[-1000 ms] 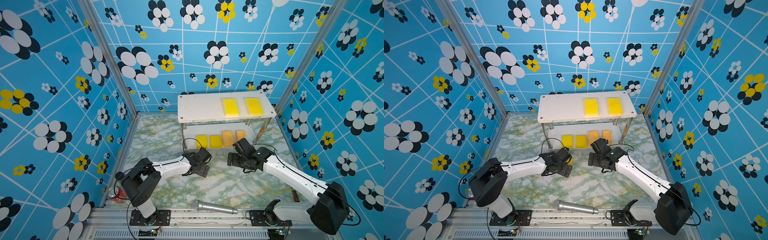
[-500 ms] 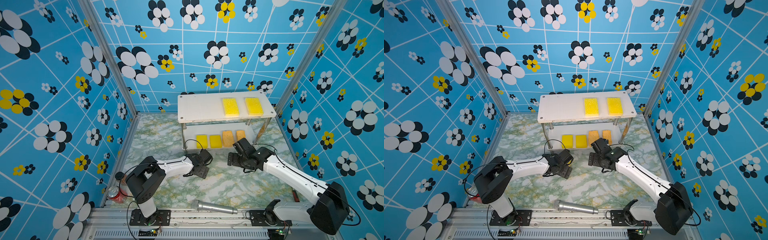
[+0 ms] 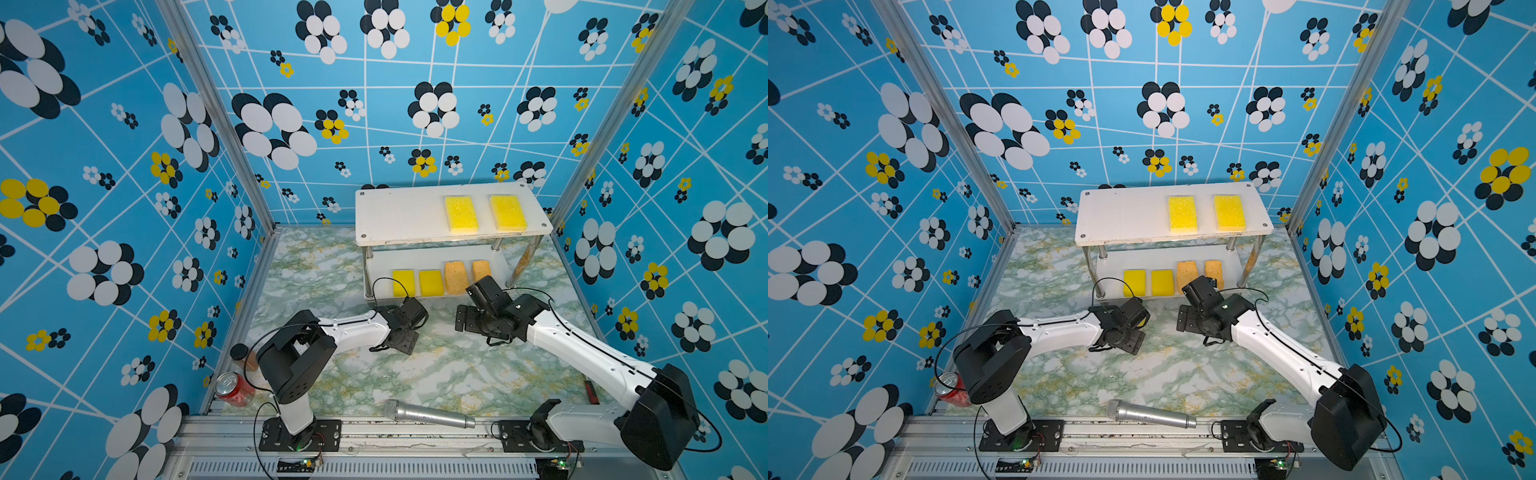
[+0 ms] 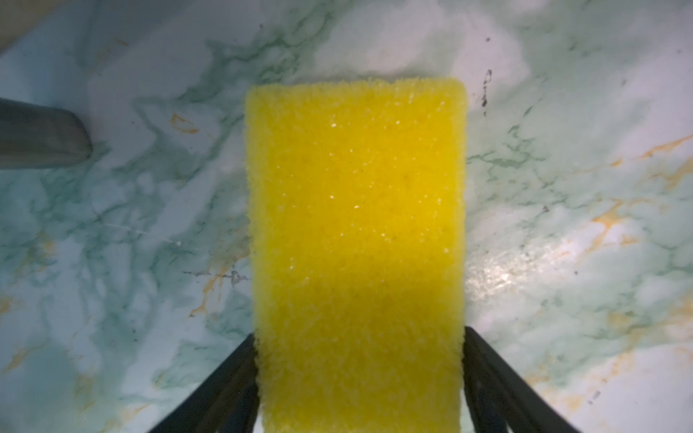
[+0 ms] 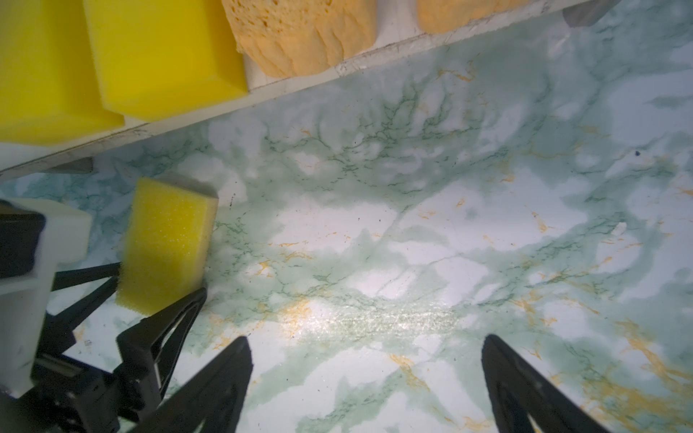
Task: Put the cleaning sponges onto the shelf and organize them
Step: 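Close the left gripper on the yellow sponge's end and lift it, then carry the yellow sponge with the left gripper above the top shelf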
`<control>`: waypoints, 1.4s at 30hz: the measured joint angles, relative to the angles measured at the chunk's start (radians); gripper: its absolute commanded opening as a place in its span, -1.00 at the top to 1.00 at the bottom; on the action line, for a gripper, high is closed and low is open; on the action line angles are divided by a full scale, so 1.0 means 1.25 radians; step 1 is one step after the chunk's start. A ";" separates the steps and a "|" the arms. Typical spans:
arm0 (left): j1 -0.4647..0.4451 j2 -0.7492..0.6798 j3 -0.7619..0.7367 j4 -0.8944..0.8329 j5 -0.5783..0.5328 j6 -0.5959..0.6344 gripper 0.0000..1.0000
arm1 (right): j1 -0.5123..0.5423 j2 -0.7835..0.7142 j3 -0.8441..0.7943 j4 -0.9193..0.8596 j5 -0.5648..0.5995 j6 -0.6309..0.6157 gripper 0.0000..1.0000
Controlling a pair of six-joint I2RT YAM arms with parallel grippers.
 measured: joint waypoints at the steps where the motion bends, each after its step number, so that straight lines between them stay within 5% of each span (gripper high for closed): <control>1: 0.000 0.000 0.000 0.000 0.001 -0.001 -0.39 | -0.001 -0.002 0.000 0.000 0.000 0.000 -0.95; 10: 0.000 -0.005 0.000 0.000 -0.004 -0.003 0.00 | -0.004 -0.003 -0.003 0.000 0.000 0.000 -0.95; 21: 0.000 -0.088 0.007 -0.054 0.015 -0.002 0.06 | -0.006 -0.003 -0.014 0.000 0.000 0.000 -0.95; 39: -0.004 -0.485 0.168 -0.181 0.164 0.033 0.09 | -0.024 0.000 -0.027 0.002 -0.005 0.000 -0.95; 42: -0.004 -0.523 0.219 -0.189 0.160 0.044 0.37 | -0.024 0.002 -0.027 0.002 -0.007 0.000 -0.95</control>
